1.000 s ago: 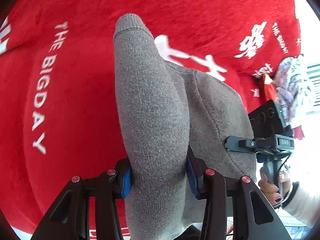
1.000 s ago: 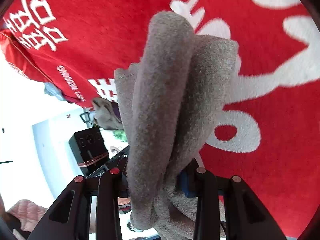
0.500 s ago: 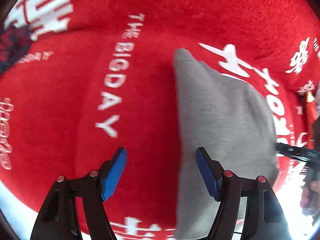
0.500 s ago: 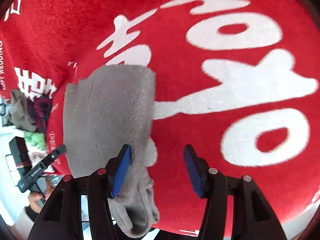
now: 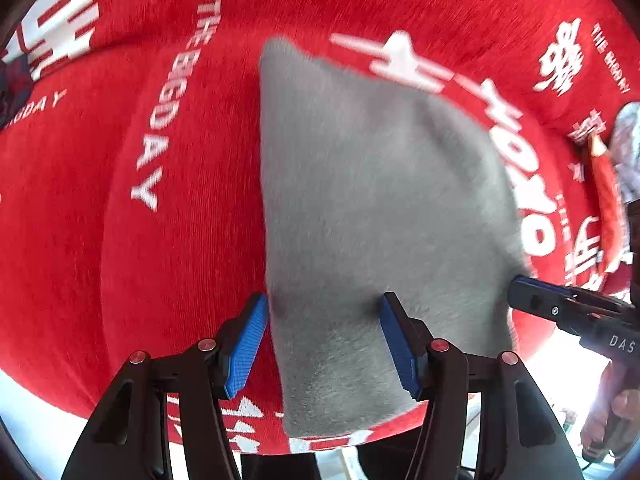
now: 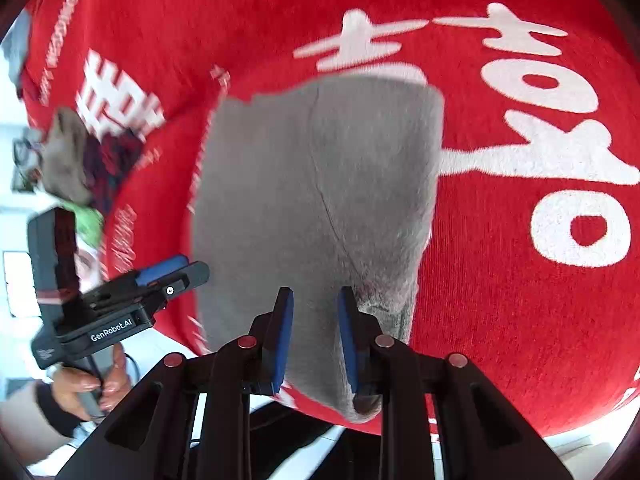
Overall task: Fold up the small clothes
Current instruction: 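Lower the sweater bundle onto the blanket and open both tools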
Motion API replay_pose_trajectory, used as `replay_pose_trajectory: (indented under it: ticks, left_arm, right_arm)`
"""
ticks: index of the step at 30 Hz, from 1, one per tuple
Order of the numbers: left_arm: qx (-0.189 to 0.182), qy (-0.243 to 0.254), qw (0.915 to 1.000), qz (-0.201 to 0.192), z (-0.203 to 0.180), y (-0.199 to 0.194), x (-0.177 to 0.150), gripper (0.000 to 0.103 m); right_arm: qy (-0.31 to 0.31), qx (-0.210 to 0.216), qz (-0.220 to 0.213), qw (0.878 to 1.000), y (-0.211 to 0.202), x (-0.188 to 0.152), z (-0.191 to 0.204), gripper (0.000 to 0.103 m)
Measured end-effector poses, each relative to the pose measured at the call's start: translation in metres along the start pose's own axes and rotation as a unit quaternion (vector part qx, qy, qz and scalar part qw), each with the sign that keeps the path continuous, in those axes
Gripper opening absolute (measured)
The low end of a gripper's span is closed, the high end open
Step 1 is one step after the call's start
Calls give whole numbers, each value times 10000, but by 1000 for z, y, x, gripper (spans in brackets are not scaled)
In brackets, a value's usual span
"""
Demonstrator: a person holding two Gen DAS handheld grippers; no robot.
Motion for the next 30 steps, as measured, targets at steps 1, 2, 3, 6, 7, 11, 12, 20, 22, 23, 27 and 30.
replay_pose_trajectory:
  ticks: [1, 2, 3, 6, 7, 11, 12, 20, 22, 23, 27, 30]
  left_arm:
    - [-23, -45, 10000, 30, 2, 3, -2, 61]
    - [-73, -120, 9999, 33, 3, 5, -4, 61]
    - [-84, -138, 9999, 26, 4, 4, -4, 61]
    - [-41, -92, 9999, 30, 2, 3, -5, 61]
    - [-26, -84, 10000, 42, 2, 2, -5, 61]
    - [41, -102, 9999, 80, 2, -2, -6, 61]
    - [61, -111, 9999, 87, 2, -4, -7, 61]
    - [188, -48, 9996, 217, 6, -16, -15, 61]
    - [230, -32, 9994, 251, 7, -19, -18, 61]
    - [252, -26, 9993, 270, 7, -22, -19, 61]
    - [276, 31, 9992, 300, 2, -35, -25, 62]
    - [309, 57, 9992, 257, -1, -47, -31, 83]
  right_arm:
    - [4, -83, 75, 9999, 6, -2, -4, 22]
    - [70, -87, 160, 9998, 14, -4, -10, 19]
    - [141, -39, 176, 9997, 18, -6, -14, 13]
    - [229, 46, 117, 9997, 18, -8, -21, 5]
    - [247, 36, 114, 9996, 16, -9, -22, 5]
    - [381, 17, 189, 9991, 12, -13, -21, 5]
    - [422, 28, 200, 9989, 11, -15, -21, 5]
    - [734, -169, 383, 9964, 0, -23, -23, 12]
    - [820, -203, 413, 9956, -5, -26, -25, 12]
    - [834, -228, 416, 9954, -7, -26, -24, 12]
    - [806, -308, 436, 9953, -16, -25, -16, 12]
    - [780, -358, 472, 9952, -24, -25, -7, 12]
Point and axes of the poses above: each gripper's, at about its wrist camera, not at the fingertips, and y roughly the way its jaws point, z to its left, x to its top, the point moved 3 cm from there along y, roughly the way its jaws point, and after that the axes turned 5 degrees about -y, right-handed, at the moved point
